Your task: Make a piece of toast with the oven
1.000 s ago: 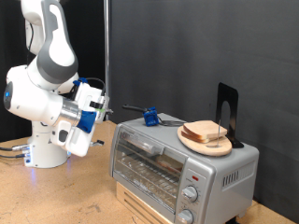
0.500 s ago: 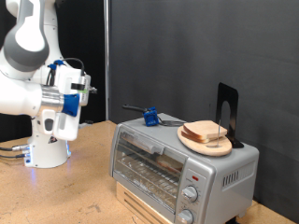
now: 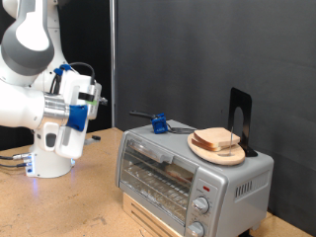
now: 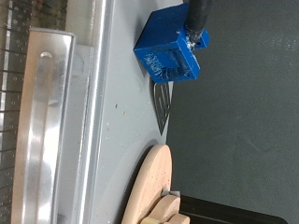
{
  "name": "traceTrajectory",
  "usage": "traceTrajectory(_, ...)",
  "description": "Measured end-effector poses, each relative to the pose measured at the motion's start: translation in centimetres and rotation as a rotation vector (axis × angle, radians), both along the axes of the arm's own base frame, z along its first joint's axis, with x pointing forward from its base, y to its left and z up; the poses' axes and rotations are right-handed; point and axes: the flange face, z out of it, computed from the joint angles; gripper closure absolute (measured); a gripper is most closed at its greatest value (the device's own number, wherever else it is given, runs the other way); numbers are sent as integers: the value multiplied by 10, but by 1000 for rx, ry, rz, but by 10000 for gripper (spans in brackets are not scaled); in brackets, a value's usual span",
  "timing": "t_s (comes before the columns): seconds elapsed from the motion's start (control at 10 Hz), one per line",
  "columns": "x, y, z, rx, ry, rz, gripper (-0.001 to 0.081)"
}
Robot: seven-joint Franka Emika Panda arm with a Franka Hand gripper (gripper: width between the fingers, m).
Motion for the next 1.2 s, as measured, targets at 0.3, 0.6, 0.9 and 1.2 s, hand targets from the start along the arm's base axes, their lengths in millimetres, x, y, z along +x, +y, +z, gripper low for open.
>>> traceTrajectory(0.3, -3, 4, 5, 59, 8, 28, -3)
traceTrajectory(0.6, 39, 7, -3, 74, 30, -45, -3)
traceTrajectory(0.9, 84, 7, -16, 61, 2, -124, -3)
traceTrajectory(1.2, 110, 7, -24, 46, -18, -175, -3)
